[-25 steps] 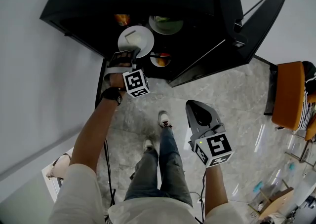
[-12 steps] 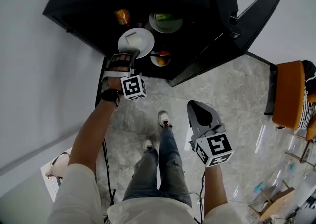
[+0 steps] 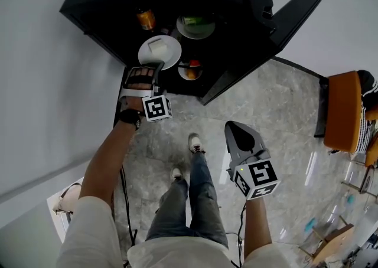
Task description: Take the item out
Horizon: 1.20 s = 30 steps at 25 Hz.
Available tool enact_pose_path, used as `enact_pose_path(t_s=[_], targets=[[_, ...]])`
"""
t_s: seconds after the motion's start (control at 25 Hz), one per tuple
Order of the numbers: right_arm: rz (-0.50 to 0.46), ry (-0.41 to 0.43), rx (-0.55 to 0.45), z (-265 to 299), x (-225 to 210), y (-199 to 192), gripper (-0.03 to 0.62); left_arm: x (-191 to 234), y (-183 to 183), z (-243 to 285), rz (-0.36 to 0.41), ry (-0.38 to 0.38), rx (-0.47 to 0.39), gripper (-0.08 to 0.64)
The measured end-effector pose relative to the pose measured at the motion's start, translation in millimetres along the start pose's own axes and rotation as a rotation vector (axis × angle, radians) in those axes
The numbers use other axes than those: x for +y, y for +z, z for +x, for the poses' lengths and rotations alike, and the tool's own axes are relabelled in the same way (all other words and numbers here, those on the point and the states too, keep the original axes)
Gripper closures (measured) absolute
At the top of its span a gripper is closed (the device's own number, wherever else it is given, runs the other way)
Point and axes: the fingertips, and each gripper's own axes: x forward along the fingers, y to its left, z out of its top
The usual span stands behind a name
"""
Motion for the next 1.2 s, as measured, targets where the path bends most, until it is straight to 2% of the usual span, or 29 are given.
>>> enact_pose_path(t_s=[0.4,0.52,0.64,0.92,1.2], targets=[[-0.024,-0.017,-0.069,-30.1,13.8,32.2,0.584,39.1,3.4,-54.3,0.005,0.049,-0.027,0.543],[-0.087,-0.042,-0.089,-38.2,18.2,54.6,0.584,59.2,2.8,-78.4,-0.006,0.053,-0.04,0.543],[-0.134,-0.052,-0.114,-45.8,27.3,78.6,0.584,81.9,0.2,-105.7,-0.009,0.062,-0.044,0.543],[-0.172,-0.045,-0.182,-73.5,58.3,129.8,0.584,132.3,-8.9,-178.9,-0.008,0.09,-0.021,0.543],[-0.219,-0.044,-0.229,-110.4,90.9,169.9,0.584,155.3,0.0,-260.0,0.017,0.061,-0.048,0.543]])
